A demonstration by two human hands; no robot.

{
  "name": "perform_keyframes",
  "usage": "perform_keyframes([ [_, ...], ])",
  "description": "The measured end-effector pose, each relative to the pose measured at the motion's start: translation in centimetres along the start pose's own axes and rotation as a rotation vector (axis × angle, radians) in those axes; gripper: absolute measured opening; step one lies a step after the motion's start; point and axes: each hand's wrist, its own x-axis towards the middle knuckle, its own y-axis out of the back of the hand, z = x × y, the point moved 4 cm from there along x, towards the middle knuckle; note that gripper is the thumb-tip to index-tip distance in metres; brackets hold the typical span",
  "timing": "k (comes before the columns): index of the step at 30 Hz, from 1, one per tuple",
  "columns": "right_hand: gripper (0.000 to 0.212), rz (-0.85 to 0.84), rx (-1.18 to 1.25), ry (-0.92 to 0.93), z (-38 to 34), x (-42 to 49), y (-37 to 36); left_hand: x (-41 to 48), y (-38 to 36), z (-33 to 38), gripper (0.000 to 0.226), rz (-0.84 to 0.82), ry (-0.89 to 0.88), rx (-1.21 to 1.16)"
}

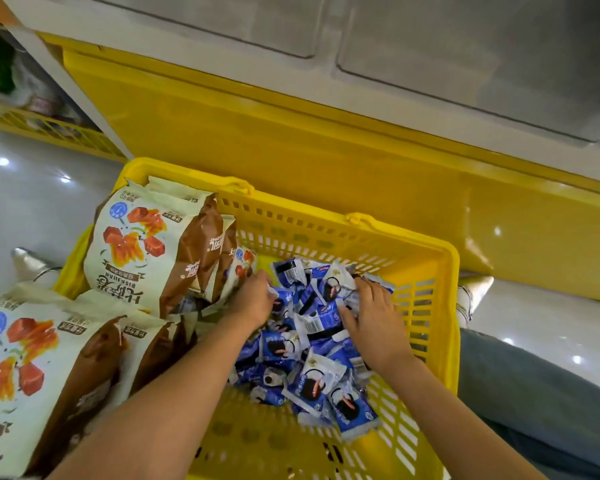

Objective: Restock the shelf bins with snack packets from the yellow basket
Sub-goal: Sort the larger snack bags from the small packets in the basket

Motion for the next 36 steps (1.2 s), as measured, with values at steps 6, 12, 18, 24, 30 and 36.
perform_keyframes([
  [6, 0.052, 0.149, 0.189, 0.180, -2.4, -0.7, 1.9, -3.9, 1.8, 1.4, 0.012, 0.234, -0.156, -0.323],
  [12, 0.040, 0.020, 0.296, 0.306, -4.8, -1.5, 3.1, -9.5, 3.5, 4.4, 0.024, 0.136, -0.383, -0.336],
  [18, 0.050, -0.175, 0.365, 0.348, -4.7, -4.2, 3.5, -12.9, 5.3, 5.6, 0.027, 0.144, -0.470, -0.232],
  [24, 0.048, -0.353, 0.073, 0.219, -2.1, -7.0, 1.3, -18.2, 11.0, 6.2, 0.027, 0.367, -0.611, -0.098],
  [30, 0.046, -0.303, -0.130, 0.181, -2.4, -8.1, 1.1, -22.9, 19.0, 1.5, 0.024, 0.641, -0.569, -0.077],
  [36, 0.043, -0.031, 0.161, 0.402, -12.1, -7.8, 5.8, -22.0, 23.4, -5.6, 0.057, 0.526, -0.055, -0.047],
])
